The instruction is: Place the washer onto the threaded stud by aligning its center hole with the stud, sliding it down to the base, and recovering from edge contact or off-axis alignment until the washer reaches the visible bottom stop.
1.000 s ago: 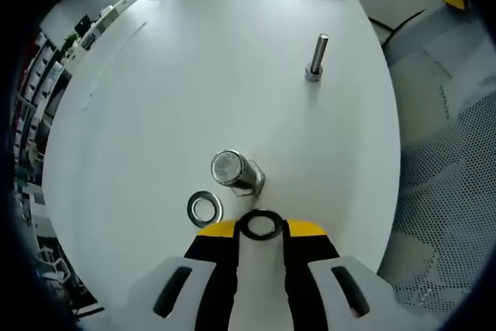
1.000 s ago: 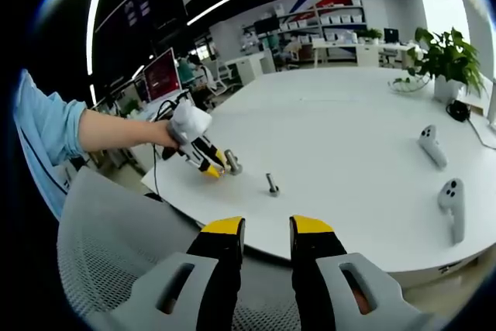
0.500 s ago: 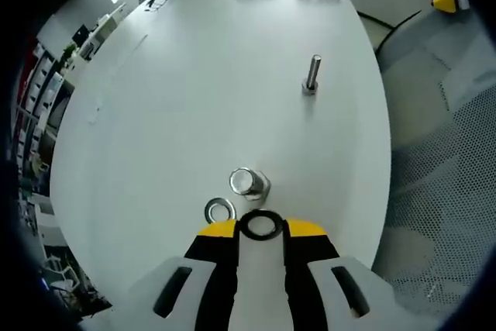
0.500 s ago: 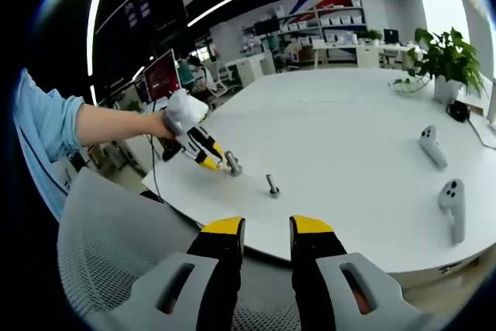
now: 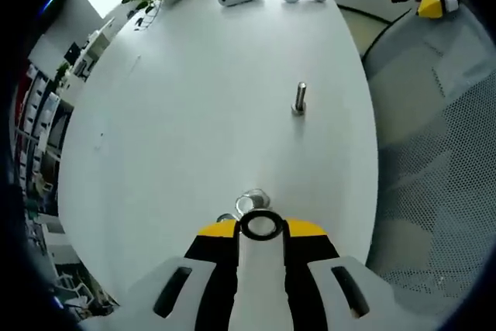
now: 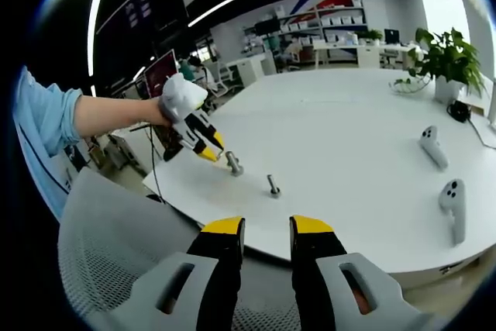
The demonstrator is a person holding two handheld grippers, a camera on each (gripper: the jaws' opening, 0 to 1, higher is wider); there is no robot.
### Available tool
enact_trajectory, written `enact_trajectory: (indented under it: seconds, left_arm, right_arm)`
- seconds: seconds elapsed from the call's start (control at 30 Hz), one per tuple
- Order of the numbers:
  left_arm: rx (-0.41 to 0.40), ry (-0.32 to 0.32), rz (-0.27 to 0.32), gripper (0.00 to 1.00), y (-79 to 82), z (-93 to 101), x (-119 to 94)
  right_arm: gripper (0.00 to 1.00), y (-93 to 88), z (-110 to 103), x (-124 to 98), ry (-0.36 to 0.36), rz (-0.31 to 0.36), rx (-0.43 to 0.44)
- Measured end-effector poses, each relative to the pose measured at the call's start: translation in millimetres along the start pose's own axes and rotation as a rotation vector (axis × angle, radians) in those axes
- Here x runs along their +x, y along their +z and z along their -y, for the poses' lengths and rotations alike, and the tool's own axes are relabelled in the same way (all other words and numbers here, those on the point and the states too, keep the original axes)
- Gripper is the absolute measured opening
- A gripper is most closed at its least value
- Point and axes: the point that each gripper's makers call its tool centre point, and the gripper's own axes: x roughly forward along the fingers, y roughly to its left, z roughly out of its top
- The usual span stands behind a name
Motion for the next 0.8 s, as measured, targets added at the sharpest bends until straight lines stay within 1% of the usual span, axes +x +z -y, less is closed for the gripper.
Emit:
enact_trajectory:
  seconds: [0.13,0.33,0.6,0.8]
  left_arm:
    - [0.015,0.003,-0.013,0.19,3.7,-5.8,3]
    - [0.04,0.005,-0.042,0.19,4.9,-10.6,9]
    - [0.051,-0.012,-0.058,0.19,8.2,-10.5,12]
    - [0.078,-0.014,-0.08,0.19,12.5,-11.1,15]
  right_arm:
    - [0.26,-0.2,-1,0,0.002,-0.001,0.0]
    - [0.26,-0.1,-1,0,0.003,0.0,0.001]
    - [0.26,0.2,-1,0,0.006,0.0,-0.001]
    - [0.26,0.9,0,0,0.005,0.004,0.001]
